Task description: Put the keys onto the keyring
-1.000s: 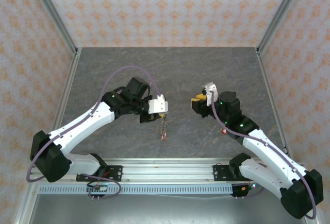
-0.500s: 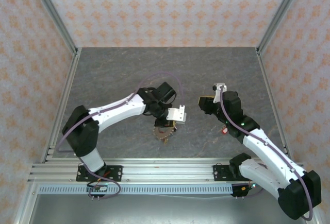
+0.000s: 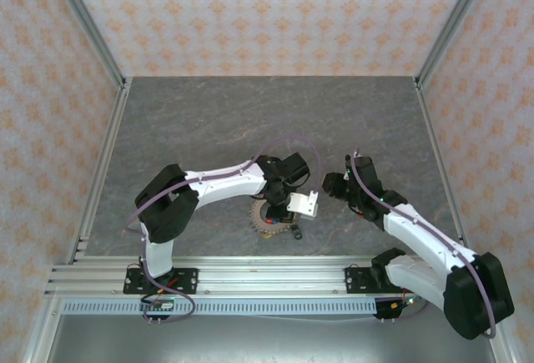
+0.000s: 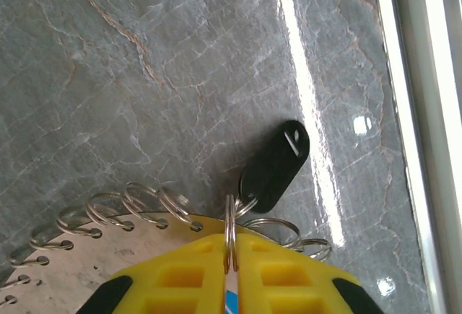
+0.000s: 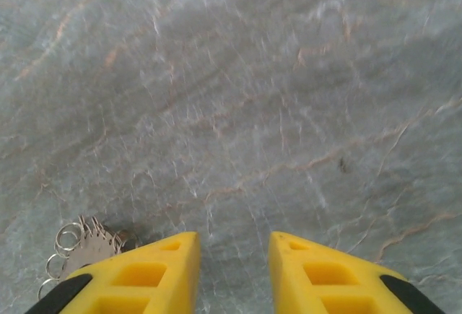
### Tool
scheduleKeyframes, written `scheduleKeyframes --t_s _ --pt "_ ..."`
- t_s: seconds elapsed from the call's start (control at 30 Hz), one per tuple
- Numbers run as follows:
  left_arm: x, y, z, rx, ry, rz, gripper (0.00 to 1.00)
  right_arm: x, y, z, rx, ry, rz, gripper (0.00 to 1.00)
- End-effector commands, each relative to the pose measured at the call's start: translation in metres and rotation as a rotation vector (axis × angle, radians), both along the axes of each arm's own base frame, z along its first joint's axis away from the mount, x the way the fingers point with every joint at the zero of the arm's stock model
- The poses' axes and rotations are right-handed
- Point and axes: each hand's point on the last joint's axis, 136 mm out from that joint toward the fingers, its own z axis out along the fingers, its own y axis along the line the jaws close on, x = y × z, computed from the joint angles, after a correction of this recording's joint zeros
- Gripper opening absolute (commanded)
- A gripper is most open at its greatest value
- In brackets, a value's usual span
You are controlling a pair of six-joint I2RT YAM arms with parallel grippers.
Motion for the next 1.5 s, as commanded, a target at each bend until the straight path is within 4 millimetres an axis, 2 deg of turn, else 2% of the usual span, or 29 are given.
scheduleKeyframes --t_s 0.0,0.1,0.17,0.27,0.43,0.5,0.6,0.7,0.77,0.83,0.87,0.97,1.1,1.3,1.47 --pt "-0.001 -0.008 0.012 -0.067 0.008 0.054 0.17 -0.003 0.02 -0.007 0.135 0.05 0.028 0.33" --pt "-0.006 -0.009 0.022 -0.121 0.019 0.091 0.25 -0.006 0.03 -0.015 0.168 0.087 0.068 0.37" --pt "-0.008 -0.009 0.03 -0.171 0.016 0.128 0.26 -0.008 0.034 -0.018 0.182 0.105 0.084 0.39" --pt "0.005 0.0 0.046 -0.278 -0.001 0.279 0.25 -0.013 0.045 -0.021 0.213 0.14 0.128 0.39" --pt "0.037 0.036 0.066 -0.482 0.006 0.686 0.26 -0.022 0.062 -0.035 0.205 0.207 0.179 0.36" --pt "0.052 0.061 0.07 -0.538 -0.012 0.903 0.28 -0.025 0.071 -0.039 0.201 0.229 0.195 0.36" --pt "0.063 0.096 0.062 -0.546 -0.007 1.174 0.3 -0.029 0.082 -0.043 0.195 0.252 0.23 0.35" --pt "0.062 0.124 0.049 -0.493 0.007 1.362 0.36 -0.03 0.088 -0.048 0.188 0.294 0.241 0.34" --pt "0.057 0.133 0.041 -0.473 0.047 1.439 0.4 -0.033 0.094 -0.05 0.19 0.314 0.265 0.33" --pt "0.053 0.141 0.032 -0.45 0.078 1.521 0.5 -0.035 0.094 -0.053 0.177 0.333 0.267 0.33" --pt "0.051 0.145 0.026 -0.435 0.096 1.558 0.5 -0.037 0.096 -0.054 0.183 0.341 0.282 0.33" --pt "0.045 0.146 0.014 -0.407 0.155 1.604 0.54 -0.039 0.095 -0.058 0.158 0.367 0.281 0.33" --pt "0.042 0.138 0.005 -0.374 0.219 1.605 0.54 -0.042 0.09 -0.066 0.125 0.394 0.275 0.34" --pt "0.04 0.125 -0.016 -0.287 0.296 1.593 0.49 -0.044 0.097 -0.068 0.144 0.435 0.303 0.33" --pt "0.04 0.11 -0.031 -0.285 0.384 1.574 0.41 -0.044 0.112 -0.058 0.219 0.415 0.363 0.32"
